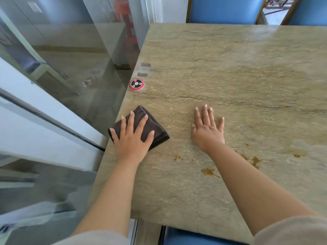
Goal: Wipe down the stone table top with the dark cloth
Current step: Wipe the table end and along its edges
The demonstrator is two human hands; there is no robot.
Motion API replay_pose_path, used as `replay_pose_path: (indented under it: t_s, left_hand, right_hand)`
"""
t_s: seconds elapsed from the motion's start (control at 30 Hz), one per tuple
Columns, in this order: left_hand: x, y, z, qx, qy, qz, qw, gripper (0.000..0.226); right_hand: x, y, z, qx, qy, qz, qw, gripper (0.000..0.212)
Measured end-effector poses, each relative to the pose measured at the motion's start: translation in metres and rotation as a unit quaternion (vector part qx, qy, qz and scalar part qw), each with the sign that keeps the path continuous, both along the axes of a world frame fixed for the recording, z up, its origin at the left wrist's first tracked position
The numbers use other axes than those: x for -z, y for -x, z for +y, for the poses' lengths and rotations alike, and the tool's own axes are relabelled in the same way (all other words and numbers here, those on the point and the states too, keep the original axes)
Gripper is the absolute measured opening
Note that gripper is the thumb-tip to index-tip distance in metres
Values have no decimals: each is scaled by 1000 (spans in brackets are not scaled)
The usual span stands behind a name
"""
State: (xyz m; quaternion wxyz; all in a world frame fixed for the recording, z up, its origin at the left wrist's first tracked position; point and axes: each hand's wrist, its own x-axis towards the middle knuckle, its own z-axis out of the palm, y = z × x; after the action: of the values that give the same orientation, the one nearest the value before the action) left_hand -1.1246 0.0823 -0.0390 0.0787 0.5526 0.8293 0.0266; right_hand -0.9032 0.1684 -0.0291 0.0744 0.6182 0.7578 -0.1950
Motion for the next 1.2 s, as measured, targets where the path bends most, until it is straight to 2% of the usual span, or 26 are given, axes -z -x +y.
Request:
replay_pose_path:
  t_s: [0.13, 0.3, 0.47, 0.53, 0.7, 0.77, 0.9, 0.97, 1.07, 1.13, 1.2]
  left_hand:
    - [-2, -2, 11, -34, 6, -9, 999, 60]
    - [-2, -40, -72, -73, 6, -6, 997, 62]
    - [4, -51, -151, -3, -20, 10, 1000, 63]
    - [3, -37, -143, -13, -13, 8, 1000, 63]
    - [-3, -36, -83, -137, 20, -4, 990, 60]
    - [-4, -48, -88, -92, 25, 0, 995, 59]
    - [0, -87, -125, 91, 11, 5, 996, 60]
    - [-3, -88, -125, 142, 9, -43, 989, 59]
    - [-17, -64, -116, 98, -84, -181, 975, 57]
    - [-20, -47, -118, 29, -146, -173, 974, 53]
    - [-18, -39, -122, -55, -126, -202, 970, 50]
  right_hand:
    - [-2, 0, 1, -6, 3, -7, 1000, 57]
    - [-15, 4, -14, -36, -1, -13, 999, 62]
    - [-13, 7, -65, -118, -38, 41, 991, 61]
    - [-11, 0, -70, -133, -46, 53, 989, 58]
    - [-16, -23, -61, -165, -34, 103, 980, 55]
    - [-18, -30, -60, -168, -24, 118, 978, 54]
    - [-20, -25, -62, -122, -5, 167, 978, 52]
    - [-23, -13, -71, -71, -1, 189, 979, 51]
    - [-31, 8, -104, -48, -42, 210, 976, 53]
    - [-28, 22, -136, -139, -79, 209, 965, 54]
    - [-16, 32, -165, -253, -85, 184, 946, 58]
